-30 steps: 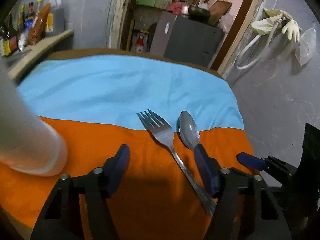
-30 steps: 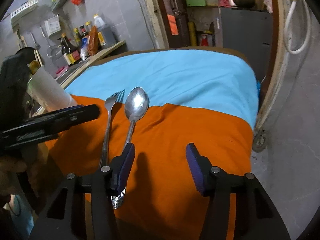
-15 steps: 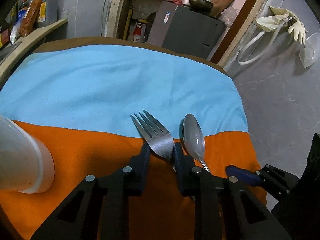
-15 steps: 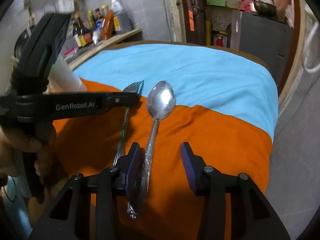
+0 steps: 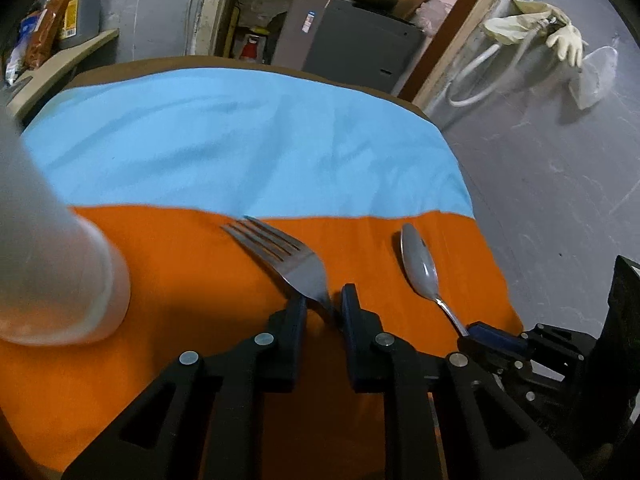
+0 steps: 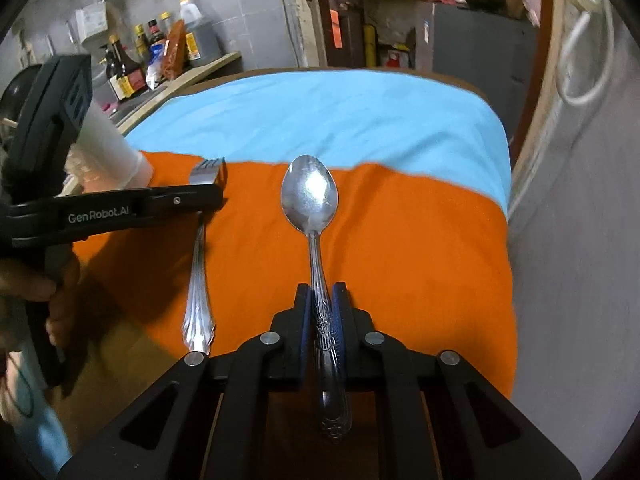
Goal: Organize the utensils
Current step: 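Lower the left tool onto a silver fork while the right tool grasps a silver spoon, then close the left tool on the fork while the right tool closes on the spoon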
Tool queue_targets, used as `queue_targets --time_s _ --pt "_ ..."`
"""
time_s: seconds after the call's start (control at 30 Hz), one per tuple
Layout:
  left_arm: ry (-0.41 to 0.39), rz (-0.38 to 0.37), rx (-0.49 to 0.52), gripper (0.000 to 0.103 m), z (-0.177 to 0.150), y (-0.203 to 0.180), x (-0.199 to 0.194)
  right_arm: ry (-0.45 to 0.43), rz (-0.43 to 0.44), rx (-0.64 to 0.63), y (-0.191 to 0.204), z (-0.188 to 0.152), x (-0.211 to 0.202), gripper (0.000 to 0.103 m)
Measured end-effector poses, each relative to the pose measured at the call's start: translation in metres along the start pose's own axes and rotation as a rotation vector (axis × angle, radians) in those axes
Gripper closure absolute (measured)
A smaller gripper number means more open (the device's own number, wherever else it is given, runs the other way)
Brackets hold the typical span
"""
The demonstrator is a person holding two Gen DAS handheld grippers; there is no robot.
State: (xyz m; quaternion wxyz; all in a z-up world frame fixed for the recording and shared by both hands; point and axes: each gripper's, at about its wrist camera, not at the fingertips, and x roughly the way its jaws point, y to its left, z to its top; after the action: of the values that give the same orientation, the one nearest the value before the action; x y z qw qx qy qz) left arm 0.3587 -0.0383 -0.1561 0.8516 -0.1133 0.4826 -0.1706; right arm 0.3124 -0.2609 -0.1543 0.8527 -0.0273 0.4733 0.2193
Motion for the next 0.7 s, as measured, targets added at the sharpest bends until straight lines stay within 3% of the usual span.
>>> queue_targets --time_s 0.1,0.23,0.47,0.7 --pt "-0.008 -0.037 -0.049 0.09 -0.003 0.006 -0.002 -0.023 0.01 0.007 0.0 -0.003 -0.001 0.091" --pt "-0.016 -0.051 -0.087 0.089 -0.002 0.006 -0.004 -0.026 0.047 -0.018 -0.003 0.015 0.009 0.071" --pt "-0.054 -0.044 -0.18 0.086 -0.008 0.007 -0.013 -0.023 0.091 -0.081 -0.004 0.048 0.034 0.067" --pt "-0.149 -0.027 -0.282 0.081 -0.021 0.008 -0.023 -0.01 0.108 -0.133 0.001 0.058 0.043 0.057"
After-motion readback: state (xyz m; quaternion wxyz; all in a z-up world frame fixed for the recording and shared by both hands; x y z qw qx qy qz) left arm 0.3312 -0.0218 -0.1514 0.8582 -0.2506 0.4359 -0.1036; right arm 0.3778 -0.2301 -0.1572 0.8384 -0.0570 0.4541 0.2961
